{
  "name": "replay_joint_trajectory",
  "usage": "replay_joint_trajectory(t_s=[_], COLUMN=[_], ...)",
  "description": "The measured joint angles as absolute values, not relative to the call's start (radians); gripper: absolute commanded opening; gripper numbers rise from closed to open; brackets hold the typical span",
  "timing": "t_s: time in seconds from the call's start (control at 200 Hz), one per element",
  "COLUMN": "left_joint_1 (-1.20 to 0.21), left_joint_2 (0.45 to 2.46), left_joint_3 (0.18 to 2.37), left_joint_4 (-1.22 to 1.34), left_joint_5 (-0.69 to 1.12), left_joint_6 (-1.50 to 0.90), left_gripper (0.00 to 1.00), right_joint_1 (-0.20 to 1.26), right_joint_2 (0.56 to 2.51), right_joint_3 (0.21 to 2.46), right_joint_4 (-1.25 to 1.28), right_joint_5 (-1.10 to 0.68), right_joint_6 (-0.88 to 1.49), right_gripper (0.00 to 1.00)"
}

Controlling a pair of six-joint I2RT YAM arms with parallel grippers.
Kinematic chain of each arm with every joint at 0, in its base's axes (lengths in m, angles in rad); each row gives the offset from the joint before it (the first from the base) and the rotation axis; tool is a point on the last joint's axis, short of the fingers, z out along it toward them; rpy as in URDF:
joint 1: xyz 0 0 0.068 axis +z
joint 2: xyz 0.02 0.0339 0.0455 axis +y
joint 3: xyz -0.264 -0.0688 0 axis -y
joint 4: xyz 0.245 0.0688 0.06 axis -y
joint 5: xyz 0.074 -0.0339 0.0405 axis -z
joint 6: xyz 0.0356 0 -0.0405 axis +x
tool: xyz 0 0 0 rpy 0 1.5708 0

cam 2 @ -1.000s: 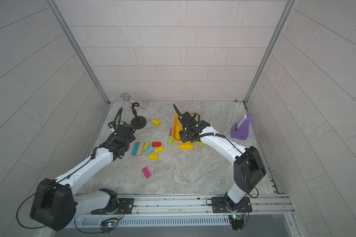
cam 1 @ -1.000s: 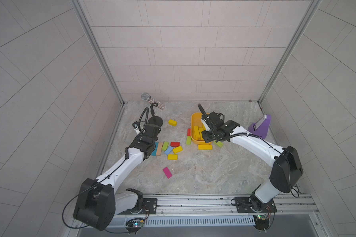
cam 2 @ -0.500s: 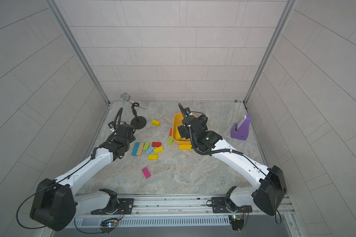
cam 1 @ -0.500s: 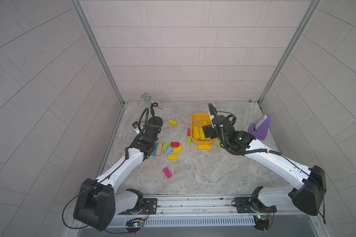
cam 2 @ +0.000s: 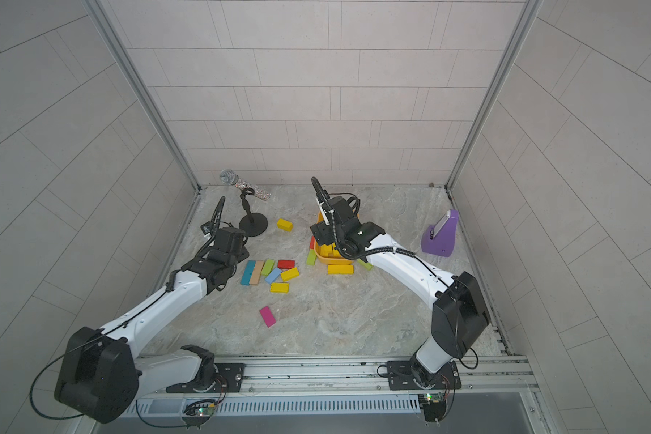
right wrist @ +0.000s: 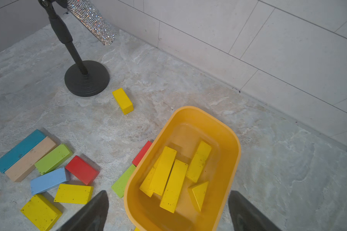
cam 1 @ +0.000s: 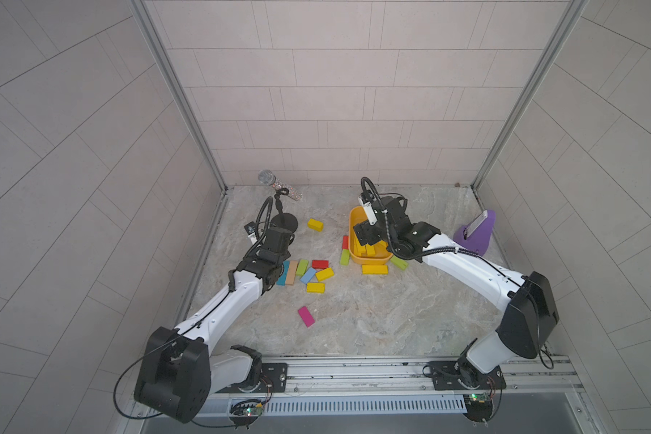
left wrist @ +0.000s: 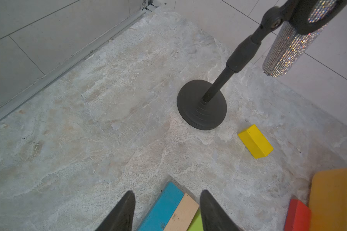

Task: Pick out the yellow building blocks
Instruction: Pick up the building block from the center of the board.

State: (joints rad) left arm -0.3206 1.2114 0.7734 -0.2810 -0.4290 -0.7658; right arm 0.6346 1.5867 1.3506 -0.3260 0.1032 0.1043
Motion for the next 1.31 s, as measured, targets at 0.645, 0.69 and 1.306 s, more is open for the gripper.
replay_joint_trajectory(t_s=[0.645,0.69,1.306], left_joint_1=[-0.589,-0.600,-0.553], left_joint_2=[1.704,1.763,2.207], left_joint_3=[1.312,1.381,1.903], left_joint_4=[-0.383,-0.417,-0.776], left_joint_5=[-0.322,-0.328,-0.485], left_joint_6=[-0.702,-0.710,-0.919], left_gripper=[0.79,0.81,0.87], right_joint_1=[0.590,0.590,0.575], right_joint_2=[1.349,1.332,1.232], right_joint_3=[1.124,1.112,1.013], right_joint_4=[-0.310,-0.308,-0.311], right_joint_5=[0.287,0.300,0.326], right_joint_6=[0.150,0.150,0.170], right_gripper=[0.92,0.92,0.92])
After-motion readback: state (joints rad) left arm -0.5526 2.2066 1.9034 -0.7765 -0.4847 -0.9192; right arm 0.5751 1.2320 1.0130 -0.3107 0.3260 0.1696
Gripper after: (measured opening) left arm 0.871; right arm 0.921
